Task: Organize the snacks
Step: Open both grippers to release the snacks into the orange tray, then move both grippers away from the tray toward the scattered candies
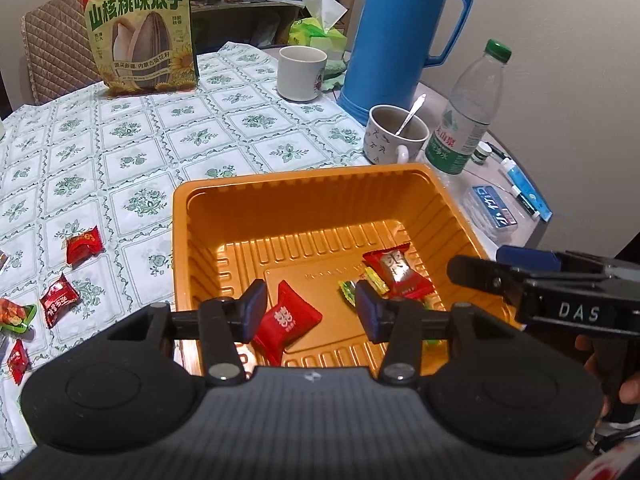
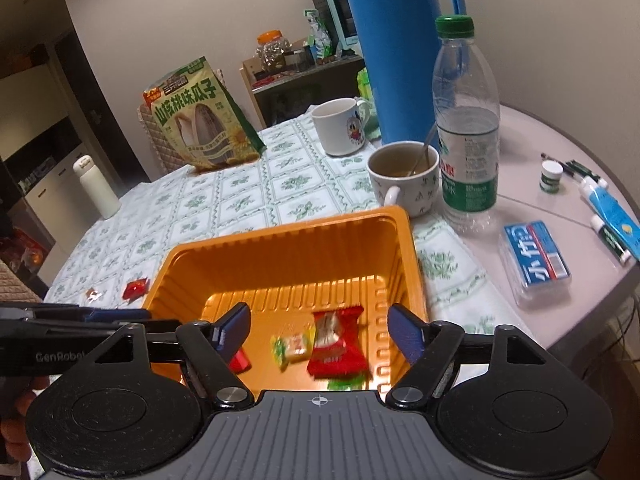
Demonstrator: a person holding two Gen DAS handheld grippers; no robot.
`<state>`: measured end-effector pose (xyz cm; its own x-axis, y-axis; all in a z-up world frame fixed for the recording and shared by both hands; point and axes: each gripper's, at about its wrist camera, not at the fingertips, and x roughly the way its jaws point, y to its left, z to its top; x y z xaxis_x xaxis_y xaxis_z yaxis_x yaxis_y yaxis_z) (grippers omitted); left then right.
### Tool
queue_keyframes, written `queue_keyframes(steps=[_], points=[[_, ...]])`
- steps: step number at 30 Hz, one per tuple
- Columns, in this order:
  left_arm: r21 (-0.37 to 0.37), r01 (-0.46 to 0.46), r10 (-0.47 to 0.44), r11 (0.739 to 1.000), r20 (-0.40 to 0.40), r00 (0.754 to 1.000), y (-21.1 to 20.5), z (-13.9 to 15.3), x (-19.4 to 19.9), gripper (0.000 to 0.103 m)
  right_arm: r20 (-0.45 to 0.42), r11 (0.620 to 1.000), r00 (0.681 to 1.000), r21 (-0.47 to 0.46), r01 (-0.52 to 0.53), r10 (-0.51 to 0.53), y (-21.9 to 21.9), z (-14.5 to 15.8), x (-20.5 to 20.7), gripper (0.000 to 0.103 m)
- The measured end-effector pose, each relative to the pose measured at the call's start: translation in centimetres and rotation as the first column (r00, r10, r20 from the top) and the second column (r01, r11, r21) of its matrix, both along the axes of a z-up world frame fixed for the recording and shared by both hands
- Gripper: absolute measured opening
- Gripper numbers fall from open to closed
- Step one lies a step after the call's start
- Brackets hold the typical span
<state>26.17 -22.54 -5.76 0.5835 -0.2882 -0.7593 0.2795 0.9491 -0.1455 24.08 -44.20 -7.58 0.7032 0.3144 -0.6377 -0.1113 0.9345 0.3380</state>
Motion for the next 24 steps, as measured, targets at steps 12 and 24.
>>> queue_keyframes(steps=[12, 24], points=[[0.002, -0.029, 0.029, 1.0, 0.025, 0.999, 2.0, 1.3, -3.8, 0.048, -0.023, 0.998, 0.998, -0.025, -0.056, 0.055, 1.6, 1.0, -3.4, 0.078], [-0.011, -0.072, 0.072, 0.997, 0.028, 0.997, 7.2, 1.2, -6.6, 0.048, -0.061, 0.996, 0.994, -0.007, -0.093, 0.093, 5.3, 1.5, -5.1, 0.078]])
